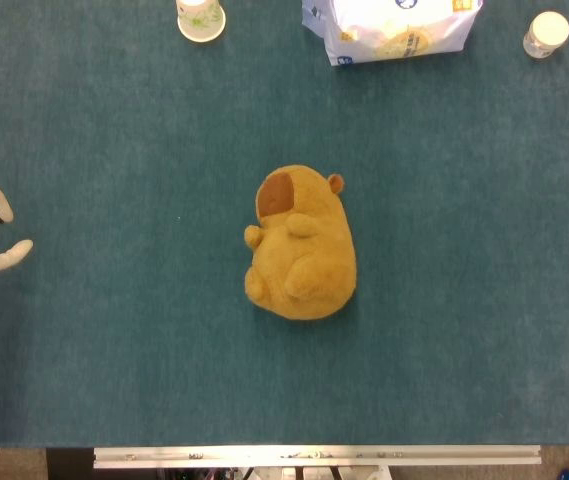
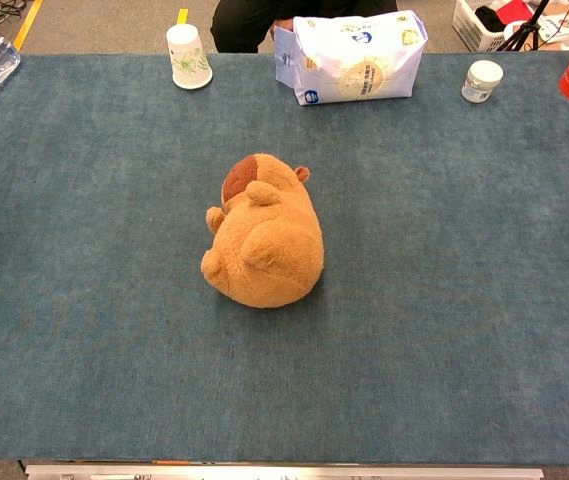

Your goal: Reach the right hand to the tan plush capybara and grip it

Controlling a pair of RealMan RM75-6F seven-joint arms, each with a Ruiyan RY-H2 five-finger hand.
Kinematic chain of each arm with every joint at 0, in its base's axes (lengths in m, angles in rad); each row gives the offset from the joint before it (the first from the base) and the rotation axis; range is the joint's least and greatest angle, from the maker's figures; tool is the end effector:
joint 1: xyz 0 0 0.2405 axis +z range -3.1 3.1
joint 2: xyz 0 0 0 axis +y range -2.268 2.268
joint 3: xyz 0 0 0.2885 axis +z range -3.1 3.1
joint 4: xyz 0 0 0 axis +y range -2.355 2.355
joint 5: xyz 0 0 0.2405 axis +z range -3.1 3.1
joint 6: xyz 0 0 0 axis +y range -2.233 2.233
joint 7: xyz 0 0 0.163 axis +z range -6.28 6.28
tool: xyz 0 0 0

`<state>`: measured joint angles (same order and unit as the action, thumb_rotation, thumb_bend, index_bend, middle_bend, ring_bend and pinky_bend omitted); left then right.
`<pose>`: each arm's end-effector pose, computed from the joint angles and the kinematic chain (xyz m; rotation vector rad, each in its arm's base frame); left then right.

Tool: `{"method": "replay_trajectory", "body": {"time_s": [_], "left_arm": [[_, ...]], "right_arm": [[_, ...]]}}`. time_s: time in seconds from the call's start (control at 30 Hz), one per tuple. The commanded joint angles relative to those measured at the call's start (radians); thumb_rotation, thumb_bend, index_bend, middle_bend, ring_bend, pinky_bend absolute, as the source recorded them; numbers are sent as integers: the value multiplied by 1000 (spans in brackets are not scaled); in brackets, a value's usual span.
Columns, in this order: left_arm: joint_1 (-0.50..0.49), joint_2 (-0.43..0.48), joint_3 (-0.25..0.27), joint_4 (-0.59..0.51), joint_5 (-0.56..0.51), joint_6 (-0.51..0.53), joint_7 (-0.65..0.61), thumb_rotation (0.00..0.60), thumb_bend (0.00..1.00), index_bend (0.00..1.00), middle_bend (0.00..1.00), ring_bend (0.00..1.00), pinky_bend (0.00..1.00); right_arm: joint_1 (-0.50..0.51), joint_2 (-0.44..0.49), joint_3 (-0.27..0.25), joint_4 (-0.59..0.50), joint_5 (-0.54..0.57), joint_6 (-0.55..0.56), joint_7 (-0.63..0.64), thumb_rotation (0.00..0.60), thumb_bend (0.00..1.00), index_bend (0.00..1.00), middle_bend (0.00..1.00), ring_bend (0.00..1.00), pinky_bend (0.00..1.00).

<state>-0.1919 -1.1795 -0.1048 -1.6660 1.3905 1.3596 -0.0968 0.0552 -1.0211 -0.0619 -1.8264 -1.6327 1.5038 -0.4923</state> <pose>-0.3253 0.2515 0.1127 -1.3317 -1.1140 -1.0546 -0.3057 -0.1642 0.1395 1.6335 -0.6171 0.6276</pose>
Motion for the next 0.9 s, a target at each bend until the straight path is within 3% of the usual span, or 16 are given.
{"method": "replay_trajectory", "body": {"time_s": [0.03, 0.6, 0.9], "left_arm": [[2, 0, 2, -3, 0, 3, 2, 600, 103, 604, 598, 469, 617], [14, 5, 12, -19, -3, 15, 21, 600, 103, 604, 598, 469, 617], [34, 13, 20, -24, 0, 39, 17, 600, 103, 604, 598, 469, 617]], "right_arm": [[0, 1, 2, 0, -1, -4, 1, 600, 5, 260, 321, 285, 443], [18, -3, 19, 13, -7, -50, 28, 600, 5, 260, 321, 285, 443], [82, -53, 38, 41, -40, -124, 74, 600, 28, 260, 321, 285, 443]]}}
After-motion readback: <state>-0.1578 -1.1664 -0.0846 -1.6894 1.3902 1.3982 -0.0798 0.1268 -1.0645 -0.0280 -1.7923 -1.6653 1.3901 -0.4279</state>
